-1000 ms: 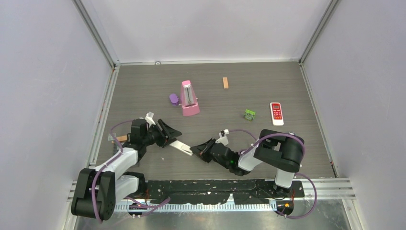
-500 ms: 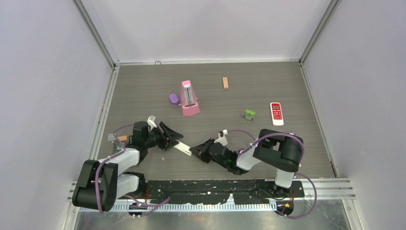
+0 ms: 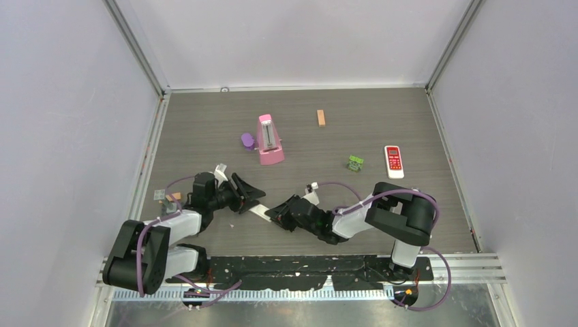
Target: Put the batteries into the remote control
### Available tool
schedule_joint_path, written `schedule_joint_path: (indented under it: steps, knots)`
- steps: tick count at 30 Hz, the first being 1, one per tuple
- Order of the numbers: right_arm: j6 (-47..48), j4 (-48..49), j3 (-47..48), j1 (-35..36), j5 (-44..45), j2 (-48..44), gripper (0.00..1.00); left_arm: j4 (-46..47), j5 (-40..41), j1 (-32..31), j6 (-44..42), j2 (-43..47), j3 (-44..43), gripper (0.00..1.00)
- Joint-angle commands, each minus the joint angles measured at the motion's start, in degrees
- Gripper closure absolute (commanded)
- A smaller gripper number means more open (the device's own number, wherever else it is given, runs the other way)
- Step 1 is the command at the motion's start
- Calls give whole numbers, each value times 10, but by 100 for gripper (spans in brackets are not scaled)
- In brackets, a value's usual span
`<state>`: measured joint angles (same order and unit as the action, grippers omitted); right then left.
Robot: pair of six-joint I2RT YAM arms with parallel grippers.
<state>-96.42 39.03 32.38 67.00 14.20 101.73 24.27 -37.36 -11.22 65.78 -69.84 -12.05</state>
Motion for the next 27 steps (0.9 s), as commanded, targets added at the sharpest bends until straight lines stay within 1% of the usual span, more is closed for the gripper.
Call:
schedule_joint_path:
  steps: [1, 8, 14, 21, 27]
  knots:
    - [2, -113, 8, 4, -11, -4, 76, 33, -8, -11, -3, 0, 5, 47]
    - [-7, -124, 9, 4, -14, -5, 76, 36, -8, -22, -11, -8, 18, 46]
    - [-10, -121, 10, 4, -21, -2, 74, 16, -5, -27, -23, -30, 17, 48]
    - [-11, -120, 10, 2, -32, -5, 66, -28, 7, -33, -51, -37, 15, 53]
    - [-9, -134, 8, -1, -33, -31, 61, -58, 22, -33, -71, -22, 18, 54]
